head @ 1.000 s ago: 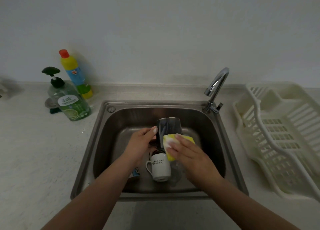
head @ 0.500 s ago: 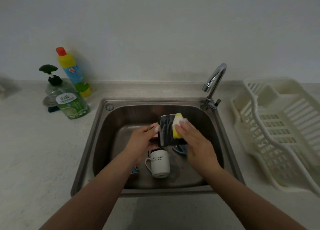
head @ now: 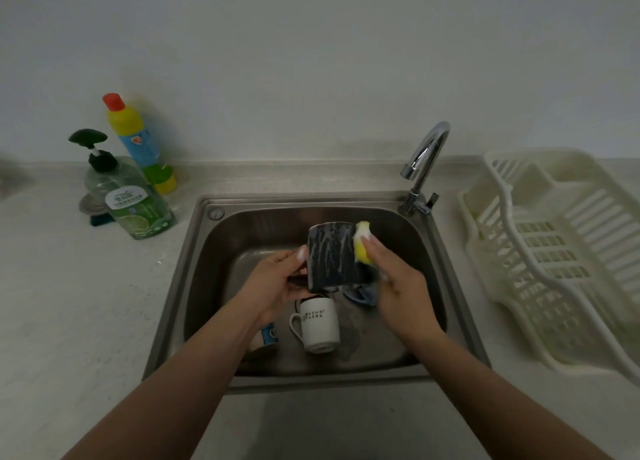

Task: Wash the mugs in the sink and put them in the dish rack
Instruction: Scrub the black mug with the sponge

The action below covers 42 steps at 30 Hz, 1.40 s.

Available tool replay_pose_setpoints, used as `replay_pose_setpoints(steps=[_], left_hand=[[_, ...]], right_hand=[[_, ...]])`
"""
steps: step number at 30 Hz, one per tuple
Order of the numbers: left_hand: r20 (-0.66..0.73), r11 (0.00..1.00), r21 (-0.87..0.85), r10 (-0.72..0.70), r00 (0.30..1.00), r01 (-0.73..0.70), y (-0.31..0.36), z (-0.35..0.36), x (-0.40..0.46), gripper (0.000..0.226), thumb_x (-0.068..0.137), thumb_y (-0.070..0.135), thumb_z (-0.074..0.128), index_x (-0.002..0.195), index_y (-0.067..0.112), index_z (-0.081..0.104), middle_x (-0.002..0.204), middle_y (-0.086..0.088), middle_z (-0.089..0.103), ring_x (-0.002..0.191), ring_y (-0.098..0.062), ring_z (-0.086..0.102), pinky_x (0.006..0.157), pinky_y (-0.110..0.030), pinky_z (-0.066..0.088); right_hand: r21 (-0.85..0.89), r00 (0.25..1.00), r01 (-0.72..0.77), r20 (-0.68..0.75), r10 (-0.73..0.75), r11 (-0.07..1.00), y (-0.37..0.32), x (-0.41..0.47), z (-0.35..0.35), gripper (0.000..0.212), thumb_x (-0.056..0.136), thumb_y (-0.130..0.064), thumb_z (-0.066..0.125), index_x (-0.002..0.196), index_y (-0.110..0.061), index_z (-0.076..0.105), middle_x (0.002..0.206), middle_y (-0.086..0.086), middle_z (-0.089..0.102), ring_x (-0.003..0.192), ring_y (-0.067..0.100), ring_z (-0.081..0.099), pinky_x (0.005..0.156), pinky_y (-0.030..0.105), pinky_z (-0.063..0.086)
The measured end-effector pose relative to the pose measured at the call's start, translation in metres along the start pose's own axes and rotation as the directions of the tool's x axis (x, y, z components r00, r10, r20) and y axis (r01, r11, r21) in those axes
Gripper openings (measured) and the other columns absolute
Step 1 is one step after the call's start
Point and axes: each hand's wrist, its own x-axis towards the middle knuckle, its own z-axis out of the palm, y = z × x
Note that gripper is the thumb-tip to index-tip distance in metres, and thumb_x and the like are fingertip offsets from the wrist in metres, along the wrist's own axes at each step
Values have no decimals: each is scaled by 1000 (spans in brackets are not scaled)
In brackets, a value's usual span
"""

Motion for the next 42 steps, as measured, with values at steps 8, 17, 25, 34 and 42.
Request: replay_pose_setpoints(steps=[8, 17, 25, 34, 42], left_hand=[[-25, 998, 63, 21, 999, -20, 1, 0, 0, 27, 98, 21, 54, 115, 2, 63, 97, -13, 71, 80, -18, 72, 59, -29, 58], [-165, 960, 271, 120, 979, -72, -5, 11, 4, 23, 94, 23, 64, 101, 3, 69, 106, -17, 71, 79, -17, 71, 63, -28, 58], [-217, 885, 459, 199, 956, -80, -9, 12, 3, 26, 95, 25, 62, 94, -1, 69, 92, -18, 71, 75, -16, 69, 60, -26, 59], [-203, 895, 436, 197, 959, -91, -10, 15, -4, 23, 96, 23, 60, 99, 2, 69, 94, -16, 71, 78, -18, 71, 61, -28, 59], [-163, 982, 179, 85, 983, -55, -6, 9, -8, 30, 96, 29, 58, 110, 4, 66, 112, -23, 68, 93, -26, 70, 72, -34, 59]], right_hand=[[-246, 966, 258, 70, -248, 934, 1, -7, -4, 67, 82, 9, 52, 142, -20, 41, 146, -6, 37, 140, 10, 30, 109, 44, 33], [-419, 887, 460, 169, -430, 783, 7, 14, 5, 63, 71, 10, 65, 131, -9, 57, 135, 12, 57, 133, 26, 45, 110, 43, 37], [-432, 851, 525, 272, -449, 733, 6, 15, 13, 51, 76, 1, 55, 126, -9, 62, 132, 9, 60, 130, 27, 48, 97, 49, 50], [-395, 924, 378, 211, -318, 837, -5, 13, 8, 69, 60, 10, 81, 124, -11, 64, 132, 8, 60, 129, 27, 50, 100, 54, 45], [-271, 950, 313, 104, -296, 910, -4, -7, 0, 52, 84, 5, 56, 131, -16, 58, 142, -1, 49, 138, 16, 38, 108, 46, 41]])
